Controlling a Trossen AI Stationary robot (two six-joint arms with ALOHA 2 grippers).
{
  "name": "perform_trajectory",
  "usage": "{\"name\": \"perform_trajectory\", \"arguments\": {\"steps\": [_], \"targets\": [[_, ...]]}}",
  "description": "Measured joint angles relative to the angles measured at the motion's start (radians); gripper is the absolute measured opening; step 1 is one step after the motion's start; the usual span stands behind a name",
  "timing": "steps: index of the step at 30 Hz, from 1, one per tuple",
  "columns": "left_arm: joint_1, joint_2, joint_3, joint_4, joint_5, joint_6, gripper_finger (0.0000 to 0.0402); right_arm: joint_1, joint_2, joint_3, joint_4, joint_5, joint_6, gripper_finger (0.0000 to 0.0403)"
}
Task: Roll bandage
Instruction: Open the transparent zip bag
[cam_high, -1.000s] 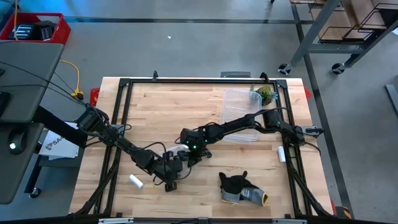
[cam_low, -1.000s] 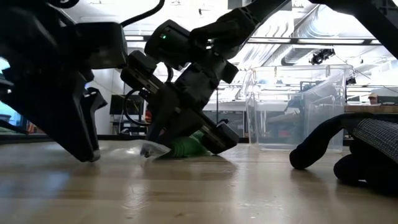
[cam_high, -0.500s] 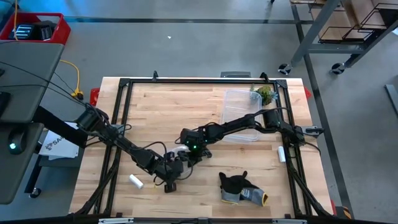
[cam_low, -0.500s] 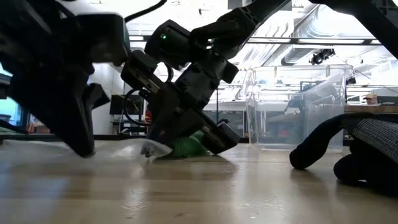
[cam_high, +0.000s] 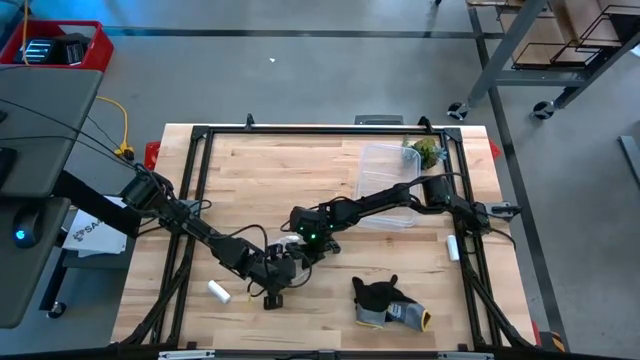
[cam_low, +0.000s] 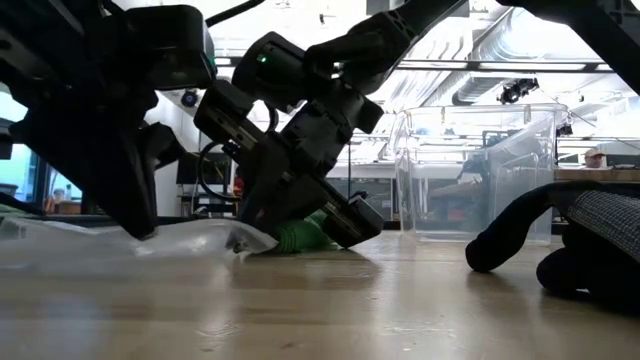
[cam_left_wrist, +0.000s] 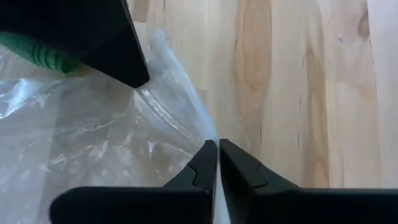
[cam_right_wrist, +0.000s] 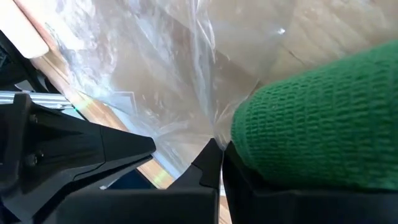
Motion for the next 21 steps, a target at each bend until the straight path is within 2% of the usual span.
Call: {"name": "perform_trajectory", "arguments": {"steps": [4, 17, 21], "targets": [[0.0, 0.007, 0.0, 0.0, 0.002, -0.005, 0.0002, 0.012, 0.0, 0.0, -0.005, 0.006, -0.045, 0.0], [0.001, 0.016, 0.0, -0.001, -0.003, -0.048, 0.0, 0.009, -0.045, -0.006, -0.018, 0.041, -0.385, 0.0], [0.009, 0.016, 0.0, 0.002, -0.017, -0.072, 0.0, 0.024, -0.056, -0.006, -0.028, 0.07, -0.388, 0.0]]}}
